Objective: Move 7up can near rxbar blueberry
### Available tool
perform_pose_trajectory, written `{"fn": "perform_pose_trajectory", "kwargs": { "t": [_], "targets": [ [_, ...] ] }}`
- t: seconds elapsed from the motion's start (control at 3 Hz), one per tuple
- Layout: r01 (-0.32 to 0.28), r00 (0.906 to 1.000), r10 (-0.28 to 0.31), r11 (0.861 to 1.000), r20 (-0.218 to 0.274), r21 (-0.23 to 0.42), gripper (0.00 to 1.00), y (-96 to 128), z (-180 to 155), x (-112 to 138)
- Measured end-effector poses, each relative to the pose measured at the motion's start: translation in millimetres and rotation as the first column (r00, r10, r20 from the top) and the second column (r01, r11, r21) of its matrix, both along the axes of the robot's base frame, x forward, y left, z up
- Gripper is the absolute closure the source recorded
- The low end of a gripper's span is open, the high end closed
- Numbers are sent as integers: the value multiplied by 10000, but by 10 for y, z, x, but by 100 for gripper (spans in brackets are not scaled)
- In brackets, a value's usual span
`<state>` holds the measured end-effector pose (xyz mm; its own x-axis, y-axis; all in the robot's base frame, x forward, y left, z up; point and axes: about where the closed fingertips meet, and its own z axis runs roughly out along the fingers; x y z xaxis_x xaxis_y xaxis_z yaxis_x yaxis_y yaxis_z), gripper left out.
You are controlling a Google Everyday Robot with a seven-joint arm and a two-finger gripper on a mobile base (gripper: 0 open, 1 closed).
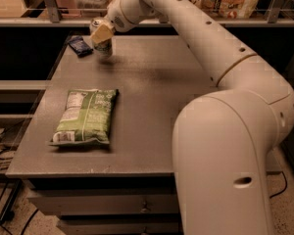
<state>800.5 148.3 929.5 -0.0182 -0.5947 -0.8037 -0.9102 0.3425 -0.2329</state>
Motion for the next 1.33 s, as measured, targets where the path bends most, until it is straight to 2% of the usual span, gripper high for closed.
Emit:
{"fn": "perform_pose_trajectory", "kwargs": {
  "t": [0.67,1.0,1.33],
  "targets": [
    [765,9957,-781,9965,-499,-336,12,67,-231,284],
    [793,9945,-804,9967,-666,-198,0,17,-222,307],
    [788,9946,-799,9967,-661,-191,0,21,-217,308]
  ]
}}
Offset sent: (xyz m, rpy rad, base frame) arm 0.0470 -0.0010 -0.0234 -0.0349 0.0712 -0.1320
